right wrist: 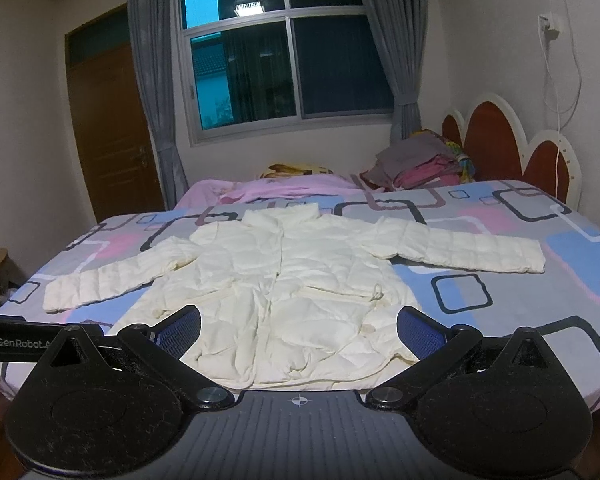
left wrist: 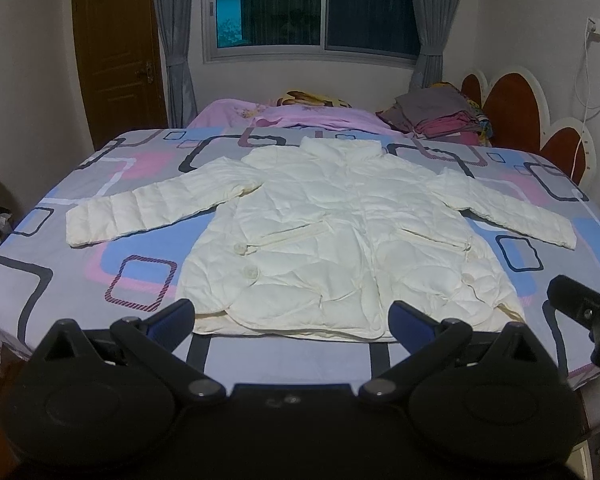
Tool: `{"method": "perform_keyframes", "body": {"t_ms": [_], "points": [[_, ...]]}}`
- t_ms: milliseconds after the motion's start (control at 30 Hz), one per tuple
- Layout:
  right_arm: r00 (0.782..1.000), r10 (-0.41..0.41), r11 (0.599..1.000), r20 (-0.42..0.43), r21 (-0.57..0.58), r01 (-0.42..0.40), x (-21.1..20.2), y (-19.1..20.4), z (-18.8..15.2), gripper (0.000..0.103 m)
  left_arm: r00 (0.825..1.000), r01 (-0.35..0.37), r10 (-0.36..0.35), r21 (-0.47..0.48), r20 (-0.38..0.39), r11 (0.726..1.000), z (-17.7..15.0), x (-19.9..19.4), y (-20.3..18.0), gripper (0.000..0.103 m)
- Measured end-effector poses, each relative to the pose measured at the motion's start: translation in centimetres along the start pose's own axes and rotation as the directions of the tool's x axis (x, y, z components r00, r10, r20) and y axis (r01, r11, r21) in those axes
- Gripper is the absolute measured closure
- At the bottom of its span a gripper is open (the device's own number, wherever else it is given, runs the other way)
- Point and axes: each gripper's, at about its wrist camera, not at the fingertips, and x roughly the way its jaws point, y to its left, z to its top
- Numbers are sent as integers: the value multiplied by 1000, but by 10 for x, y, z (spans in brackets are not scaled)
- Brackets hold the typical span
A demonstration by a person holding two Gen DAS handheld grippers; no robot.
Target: Fold large clothes
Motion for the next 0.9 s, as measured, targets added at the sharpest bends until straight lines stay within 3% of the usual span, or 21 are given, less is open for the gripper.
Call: {"method": "perform_keyframes", "body": {"t_ms": [900], "points": [[1000,-12,1000,2,7,12,6,-3,3,0,1000,6,-6,7,-2,1000,3,1,-2,0]]}}
